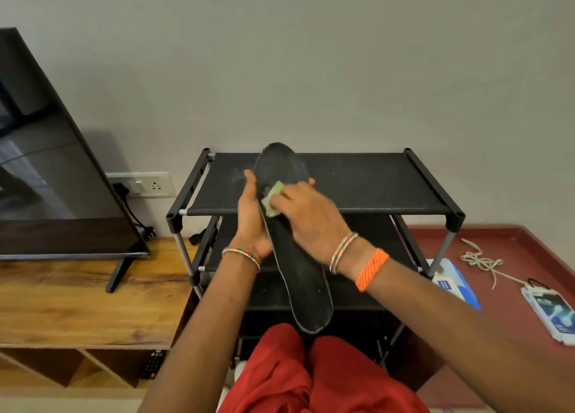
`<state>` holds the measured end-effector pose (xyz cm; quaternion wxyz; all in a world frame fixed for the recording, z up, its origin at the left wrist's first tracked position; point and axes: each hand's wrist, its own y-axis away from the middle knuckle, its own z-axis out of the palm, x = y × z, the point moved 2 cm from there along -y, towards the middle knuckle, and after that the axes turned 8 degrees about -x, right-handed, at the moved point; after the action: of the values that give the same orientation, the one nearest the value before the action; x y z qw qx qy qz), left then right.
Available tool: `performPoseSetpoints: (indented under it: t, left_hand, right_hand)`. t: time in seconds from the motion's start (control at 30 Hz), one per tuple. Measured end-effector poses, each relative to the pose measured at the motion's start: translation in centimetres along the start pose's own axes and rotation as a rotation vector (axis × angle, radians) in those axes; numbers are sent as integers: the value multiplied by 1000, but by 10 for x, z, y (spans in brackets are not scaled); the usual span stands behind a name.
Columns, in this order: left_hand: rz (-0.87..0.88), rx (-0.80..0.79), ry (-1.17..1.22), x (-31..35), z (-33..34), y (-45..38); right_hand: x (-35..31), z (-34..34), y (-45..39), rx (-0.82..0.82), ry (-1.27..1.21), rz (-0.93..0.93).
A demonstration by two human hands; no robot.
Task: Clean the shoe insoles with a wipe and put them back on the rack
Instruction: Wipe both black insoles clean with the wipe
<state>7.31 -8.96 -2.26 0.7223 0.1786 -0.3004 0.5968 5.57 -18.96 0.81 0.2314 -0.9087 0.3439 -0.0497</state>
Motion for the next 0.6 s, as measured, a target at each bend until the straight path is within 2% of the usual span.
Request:
performPoseSetpoints:
  t: [0.07, 0.13, 0.3, 0.6]
  left_hand:
    - [-43, -9, -18, -7, 10, 6]
    - [-47, -5, -40, -9, 12, 11]
    - [-11, 38, 0, 9, -3, 8]
    - [29, -34, 145, 27, -17, 6]
  right_hand:
    - [11, -16, -20, 90, 78, 57]
    - [17, -26, -33, 85, 96, 84]
    - [2, -9, -9, -25, 42, -73]
    - [-13, 11, 41, -2, -71, -156]
